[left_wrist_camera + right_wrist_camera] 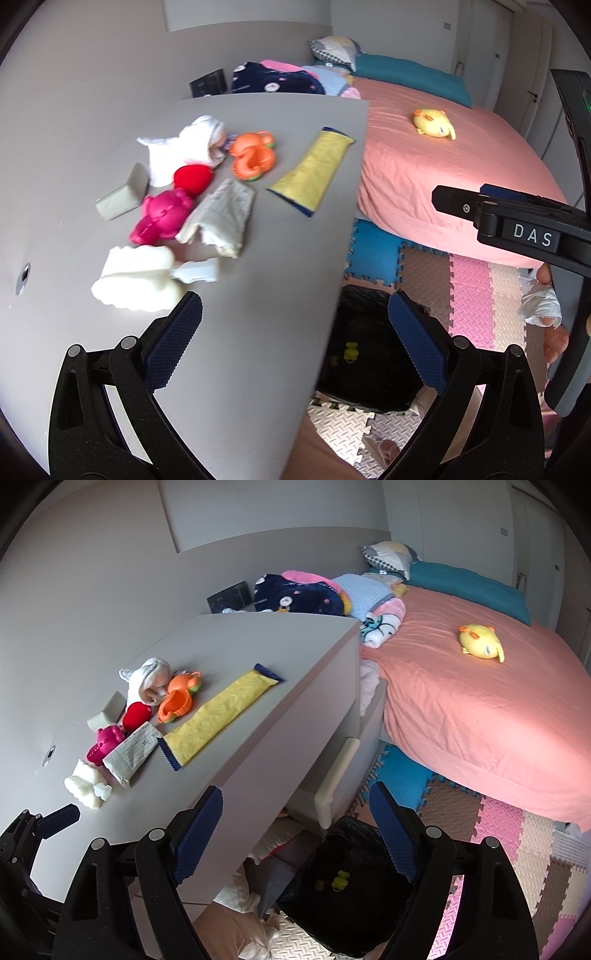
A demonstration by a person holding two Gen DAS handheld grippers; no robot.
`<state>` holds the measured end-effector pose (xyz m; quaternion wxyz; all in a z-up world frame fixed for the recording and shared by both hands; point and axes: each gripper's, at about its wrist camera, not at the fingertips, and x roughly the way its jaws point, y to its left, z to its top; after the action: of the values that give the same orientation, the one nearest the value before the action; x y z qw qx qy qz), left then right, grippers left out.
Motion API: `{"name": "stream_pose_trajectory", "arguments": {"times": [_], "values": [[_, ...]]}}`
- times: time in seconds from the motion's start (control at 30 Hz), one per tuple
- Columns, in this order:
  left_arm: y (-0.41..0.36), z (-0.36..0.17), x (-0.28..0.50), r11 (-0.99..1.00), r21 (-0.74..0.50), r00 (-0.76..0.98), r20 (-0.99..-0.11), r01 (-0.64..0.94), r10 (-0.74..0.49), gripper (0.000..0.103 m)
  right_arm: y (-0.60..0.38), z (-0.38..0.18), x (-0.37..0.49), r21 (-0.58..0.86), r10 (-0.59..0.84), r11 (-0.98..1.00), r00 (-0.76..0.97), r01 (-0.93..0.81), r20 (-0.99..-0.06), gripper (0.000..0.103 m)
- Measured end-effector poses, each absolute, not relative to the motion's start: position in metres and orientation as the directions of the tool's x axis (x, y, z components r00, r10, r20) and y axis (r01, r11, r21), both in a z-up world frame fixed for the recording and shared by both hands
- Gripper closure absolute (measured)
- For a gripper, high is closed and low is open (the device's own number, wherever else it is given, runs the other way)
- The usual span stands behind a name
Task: Collect trash
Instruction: 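Bring both open grippers back up to the desk, then grasp the white foam block with the left gripper while the right gripper grasps the yellow packet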
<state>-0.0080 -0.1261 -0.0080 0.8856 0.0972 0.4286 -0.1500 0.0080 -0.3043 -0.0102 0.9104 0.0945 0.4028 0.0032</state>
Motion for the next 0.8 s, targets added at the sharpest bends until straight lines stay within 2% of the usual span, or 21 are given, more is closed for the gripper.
{"name": "stream_pose_trajectory", "arguments": {"times": [0.3, 0.8], "values": [[-0.079, -0.01, 0.01, 0.988, -0.015, 0.567, -0.818, 0.155, -0.101, 0.006, -0.283, -0.01, 0.035, 0.192, 0.132, 0.981, 0.663, 0.018, -0.737, 0.021], [-0.016, -0.017, 0.033, 0.939, -0.271, 0.575, -0.812, -0.21, -0.105, 0.006, -0.264, -0.016, 0.071, 0.178, 0.143, 0.984, 0.646, -0.012, -0.75, 0.021]]}}
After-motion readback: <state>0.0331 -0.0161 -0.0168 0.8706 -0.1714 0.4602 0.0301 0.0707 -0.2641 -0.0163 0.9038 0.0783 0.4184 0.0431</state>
